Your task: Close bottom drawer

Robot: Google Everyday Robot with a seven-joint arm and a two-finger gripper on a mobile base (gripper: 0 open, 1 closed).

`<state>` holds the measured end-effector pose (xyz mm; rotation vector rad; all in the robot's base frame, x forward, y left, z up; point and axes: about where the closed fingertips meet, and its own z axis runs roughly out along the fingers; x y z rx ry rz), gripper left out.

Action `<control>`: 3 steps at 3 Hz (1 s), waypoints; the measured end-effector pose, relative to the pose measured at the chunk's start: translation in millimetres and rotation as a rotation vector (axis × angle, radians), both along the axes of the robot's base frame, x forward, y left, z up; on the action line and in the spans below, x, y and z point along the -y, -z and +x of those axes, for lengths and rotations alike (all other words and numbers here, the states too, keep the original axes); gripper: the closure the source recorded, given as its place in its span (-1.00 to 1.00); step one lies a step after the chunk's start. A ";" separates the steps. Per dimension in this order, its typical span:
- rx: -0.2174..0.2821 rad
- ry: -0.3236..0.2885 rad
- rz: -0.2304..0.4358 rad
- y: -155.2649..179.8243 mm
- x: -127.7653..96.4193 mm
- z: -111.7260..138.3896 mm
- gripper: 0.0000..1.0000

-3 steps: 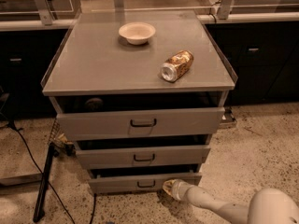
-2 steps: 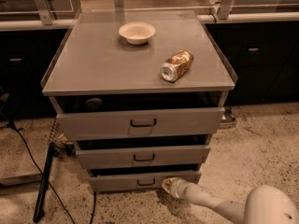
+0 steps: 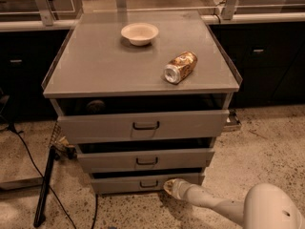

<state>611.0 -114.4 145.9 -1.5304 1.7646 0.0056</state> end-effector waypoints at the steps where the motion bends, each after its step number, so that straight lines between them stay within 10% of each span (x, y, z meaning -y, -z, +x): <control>1: -0.091 -0.048 -0.035 -6.7 -6.0 -14.4 1.00; 3: -0.435 -0.110 -0.107 -15.2 38.1 -116.7 1.00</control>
Offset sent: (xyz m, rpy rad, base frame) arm -0.1318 -0.0420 0.0262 -0.1603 0.4827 0.1648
